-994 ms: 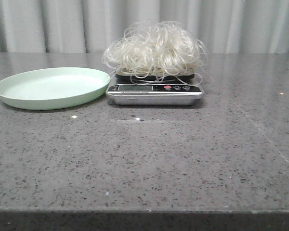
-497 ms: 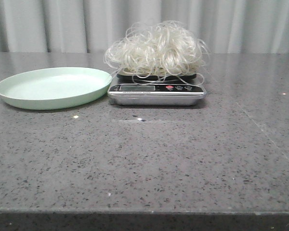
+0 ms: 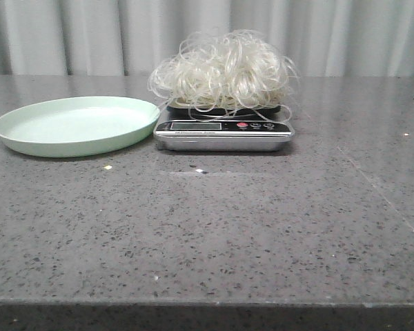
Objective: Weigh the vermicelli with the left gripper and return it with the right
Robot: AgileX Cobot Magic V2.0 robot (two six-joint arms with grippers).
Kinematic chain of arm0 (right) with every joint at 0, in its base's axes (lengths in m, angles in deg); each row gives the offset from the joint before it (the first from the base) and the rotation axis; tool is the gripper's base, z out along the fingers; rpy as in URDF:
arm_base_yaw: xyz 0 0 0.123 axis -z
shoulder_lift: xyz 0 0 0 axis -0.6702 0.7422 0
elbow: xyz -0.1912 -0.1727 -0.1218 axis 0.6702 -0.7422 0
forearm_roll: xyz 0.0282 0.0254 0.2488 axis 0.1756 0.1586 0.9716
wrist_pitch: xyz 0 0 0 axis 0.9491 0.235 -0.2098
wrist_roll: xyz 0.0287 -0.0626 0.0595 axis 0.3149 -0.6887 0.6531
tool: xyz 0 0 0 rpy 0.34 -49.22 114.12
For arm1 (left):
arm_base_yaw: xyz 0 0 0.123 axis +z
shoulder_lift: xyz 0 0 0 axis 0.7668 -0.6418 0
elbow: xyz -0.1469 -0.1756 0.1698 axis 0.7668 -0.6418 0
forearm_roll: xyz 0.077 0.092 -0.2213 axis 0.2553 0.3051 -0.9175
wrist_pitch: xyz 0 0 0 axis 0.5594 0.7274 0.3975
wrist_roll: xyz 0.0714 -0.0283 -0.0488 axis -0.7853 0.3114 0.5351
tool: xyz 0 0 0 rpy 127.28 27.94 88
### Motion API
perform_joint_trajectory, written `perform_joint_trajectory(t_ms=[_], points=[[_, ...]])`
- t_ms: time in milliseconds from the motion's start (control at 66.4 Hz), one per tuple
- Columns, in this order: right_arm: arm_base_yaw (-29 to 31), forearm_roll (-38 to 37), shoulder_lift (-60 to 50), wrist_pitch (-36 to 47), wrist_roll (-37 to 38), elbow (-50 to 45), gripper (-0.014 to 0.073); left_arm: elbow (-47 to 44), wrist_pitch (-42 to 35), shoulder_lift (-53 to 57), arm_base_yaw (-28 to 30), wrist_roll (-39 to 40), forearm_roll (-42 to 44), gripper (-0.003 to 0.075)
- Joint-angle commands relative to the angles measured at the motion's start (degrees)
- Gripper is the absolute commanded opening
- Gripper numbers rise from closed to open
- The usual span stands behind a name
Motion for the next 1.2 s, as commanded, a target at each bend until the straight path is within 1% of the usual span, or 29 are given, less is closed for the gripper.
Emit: perform_joint_trajectory(t_ms=[0,75,120,196,256,301,361,407,557,723,964,1190], points=[[0.06,0.37,2.4,3.47,0.0,2.24,0.0169,1.51,-4.59,-0.31,0.12,0.03,-0.77,0.0127],[-0.84,0.44,3.93,3.48,0.0,2.66,0.0174,1.51,-4.59,-0.31,0.12,0.03,-0.77,0.0127],[-2.23,0.51,5.25,2.95,0.0,3.49,0.021,1.51,-4.59,-0.31,0.12,0.03,-0.77,0.0127],[-5.15,0.51,7.85,2.02,-1.14,6.34,0.034,1.51,-4.59,-0.31,0.12,0.03,-0.77,0.0127],[-8.07,0.51,10.55,1.89,-1.28,9.35,0.0482,1.51,-4.59,-0.31,0.12,0.03,-0.77,0.0127],[-10.1,0.51,12.84,1.58,-1.28,12.23,0.056,1.51,-4.59,-0.31,0.12,0.03,-0.77,0.0127],[-12.28,0.51,16.59,0.53,-1.28,16.39,0.0619,1.51,-4.59,-0.31,0.12,0.03,-0.77,0.0127],[-14.01,0.51,19.76,-1.11,-1.28,19.97,0.0605,1.51,-4.59,-0.31,0.12,0.03,-0.77,0.0127],[-18.07,1.71,30.57,-8.57,-1.28,32.37,0.0608,1.51,-4.59,-0.31,0.12,0.03,-0.77,0.0127],[-18.71,6.81,43.88,-16.18,-1.28,46.47,0.0608,1.51,-4.59,-0.31,0.12,0.03,-0.77,0.0127],[-18.71,8.55,58.55,-23.57,-1.28,59.95,0.0608,1.51,-4.59,-0.31,0.12,0.03,-0.77,0.0127],[-18.71,7.44,70.48,-30.69,-1.28,68.88,0.0608,1.51,-4.59,-0.31,0.12,0.03,-0.77,0.0127]])
